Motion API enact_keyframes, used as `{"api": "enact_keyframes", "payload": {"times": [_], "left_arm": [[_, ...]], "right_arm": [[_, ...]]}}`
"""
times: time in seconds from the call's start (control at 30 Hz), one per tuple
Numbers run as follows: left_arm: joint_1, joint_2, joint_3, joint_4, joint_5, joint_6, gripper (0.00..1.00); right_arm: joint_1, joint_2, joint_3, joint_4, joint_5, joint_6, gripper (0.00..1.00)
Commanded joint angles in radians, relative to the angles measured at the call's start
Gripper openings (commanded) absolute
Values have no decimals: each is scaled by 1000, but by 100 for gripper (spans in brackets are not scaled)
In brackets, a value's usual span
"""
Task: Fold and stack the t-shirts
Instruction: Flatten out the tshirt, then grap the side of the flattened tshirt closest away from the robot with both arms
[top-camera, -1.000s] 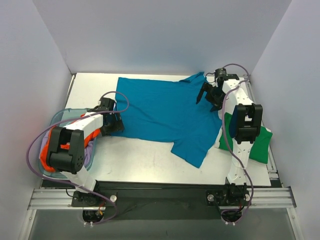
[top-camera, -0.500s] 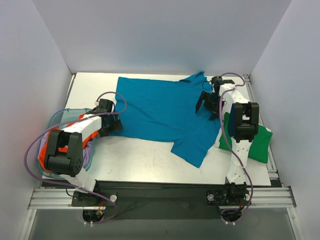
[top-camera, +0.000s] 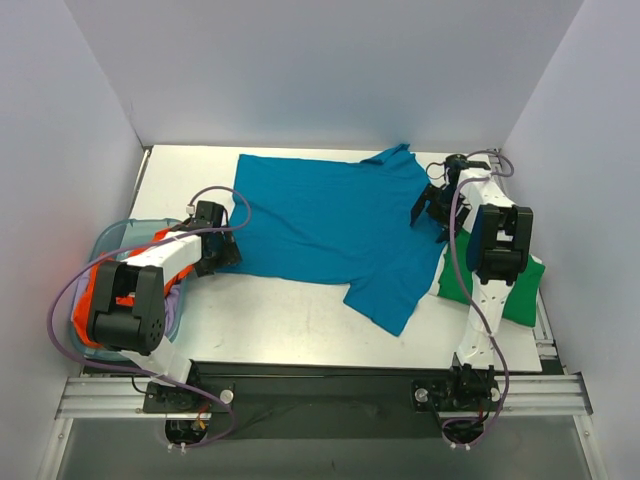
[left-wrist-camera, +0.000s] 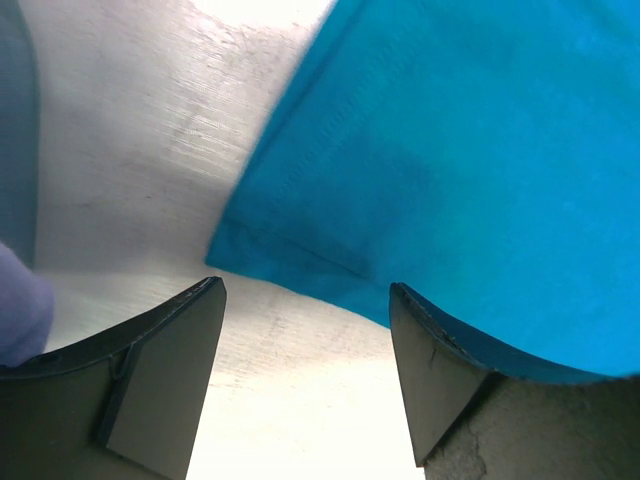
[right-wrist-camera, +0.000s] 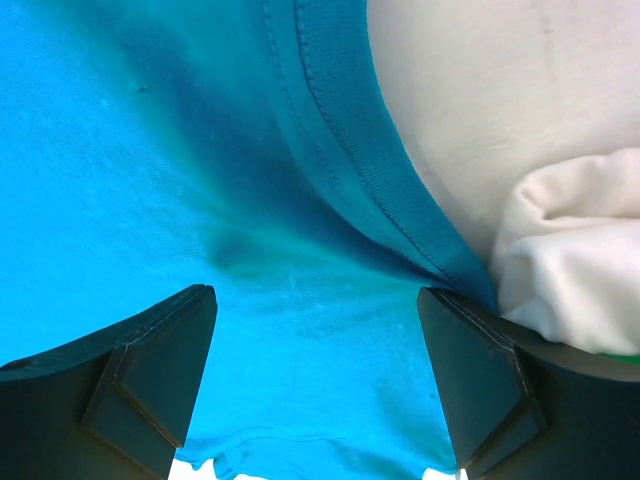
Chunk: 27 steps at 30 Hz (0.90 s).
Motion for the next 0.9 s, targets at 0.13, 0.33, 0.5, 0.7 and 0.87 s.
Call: {"api": "enact_keyframes", "payload": {"times": [0.13,0.33,0.5,0.7,0.87], "left_arm": [[9,11,35,55,-51,30,69],[4,54,61,33,-63,39,62],[-2,52,52,36,-87,40,56],[-13,62,53,36,-87,42,44],[-16,56,55,32,-93,46,32]], "right_arm": [[-6,20,-11,-64,37,-2,85],[-9,22,-8,-75,45,1,85],[-12,22,-6,-76,42,2,84],[-13,25,-3,-80,42,4,85],[-13,22,-1,-81,45,5,85]]}}
